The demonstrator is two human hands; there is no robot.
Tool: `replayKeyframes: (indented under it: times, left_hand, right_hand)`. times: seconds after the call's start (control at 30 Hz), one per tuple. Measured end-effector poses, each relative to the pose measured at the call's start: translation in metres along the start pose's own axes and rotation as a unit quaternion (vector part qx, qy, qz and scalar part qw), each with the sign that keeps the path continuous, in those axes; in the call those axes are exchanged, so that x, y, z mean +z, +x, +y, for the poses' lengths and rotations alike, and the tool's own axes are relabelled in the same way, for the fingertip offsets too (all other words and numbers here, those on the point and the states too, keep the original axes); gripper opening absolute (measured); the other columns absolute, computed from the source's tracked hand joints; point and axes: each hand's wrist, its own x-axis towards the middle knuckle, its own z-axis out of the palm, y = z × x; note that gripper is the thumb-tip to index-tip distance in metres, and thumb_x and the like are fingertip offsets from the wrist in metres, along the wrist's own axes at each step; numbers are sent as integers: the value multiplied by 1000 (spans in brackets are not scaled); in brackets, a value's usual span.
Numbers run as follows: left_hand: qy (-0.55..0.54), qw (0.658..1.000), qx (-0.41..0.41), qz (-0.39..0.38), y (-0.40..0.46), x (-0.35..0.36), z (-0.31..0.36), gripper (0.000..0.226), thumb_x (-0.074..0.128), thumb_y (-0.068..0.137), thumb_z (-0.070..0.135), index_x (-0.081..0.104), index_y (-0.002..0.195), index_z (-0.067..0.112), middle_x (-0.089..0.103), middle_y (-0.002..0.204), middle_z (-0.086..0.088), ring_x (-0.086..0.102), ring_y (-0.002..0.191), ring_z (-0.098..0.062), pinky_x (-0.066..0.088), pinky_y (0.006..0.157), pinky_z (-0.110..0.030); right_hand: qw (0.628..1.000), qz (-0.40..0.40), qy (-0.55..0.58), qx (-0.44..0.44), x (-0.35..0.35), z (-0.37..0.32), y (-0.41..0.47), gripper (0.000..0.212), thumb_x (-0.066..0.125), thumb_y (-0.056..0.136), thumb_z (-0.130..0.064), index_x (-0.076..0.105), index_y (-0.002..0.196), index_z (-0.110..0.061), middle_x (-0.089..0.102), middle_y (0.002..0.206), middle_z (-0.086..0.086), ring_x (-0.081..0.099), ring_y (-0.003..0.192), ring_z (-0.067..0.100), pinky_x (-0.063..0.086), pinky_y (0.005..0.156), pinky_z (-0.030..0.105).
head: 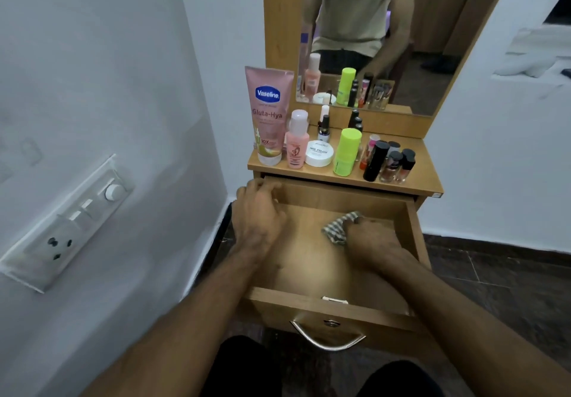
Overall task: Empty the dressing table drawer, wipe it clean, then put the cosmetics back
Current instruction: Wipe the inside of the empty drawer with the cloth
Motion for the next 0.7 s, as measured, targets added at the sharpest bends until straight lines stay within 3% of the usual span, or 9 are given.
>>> replayKeyframes:
  times: [0.2,0.33,0.4,0.47,0.7]
  left_hand:
    - [-91,991,-91,24,1,0,-11,43,50,86,-2,73,112,23,74,105,-3,63,101,-29,56,80,-40]
    - [-113,984,-136,-7,4,-3,-21,37,58,96,16,70,128,29,75,115,0,67,107,-25,55,94,-38]
    - [-110,984,-138,-10,5,-2,-23,35,61,97,20,69,129,31,75,116,3,68,105,-21,52,92,-33]
    - [-105,985,-136,-11,4,-3,-24,34,62,97,20,68,129,32,75,115,5,68,103,-18,50,87,-28]
    - [-134,983,-123,6,1,-7,-23,34,65,93,11,73,122,28,76,110,7,69,100,-14,52,93,-28]
  right_hand:
    - [996,17,10,-83,0,-25,24,42,49,95,-26,51,137,-23,59,138,7,54,122,27,46,95,36]
    - [986,29,44,-160,10,-46,35,61,51,92,-23,37,152,-27,42,157,1,36,141,24,34,111,35]
    - [981,34,44,-186,12,-55,43,64,51,92,-22,33,154,-26,37,160,1,29,144,24,28,116,38]
    - [979,40,61,-193,10,-64,50,63,52,91,-24,35,152,-26,41,157,1,29,142,25,28,115,41]
    - [975,52,72,-205,11,-76,56,66,54,87,-30,35,150,-20,49,151,2,32,139,25,26,115,43]
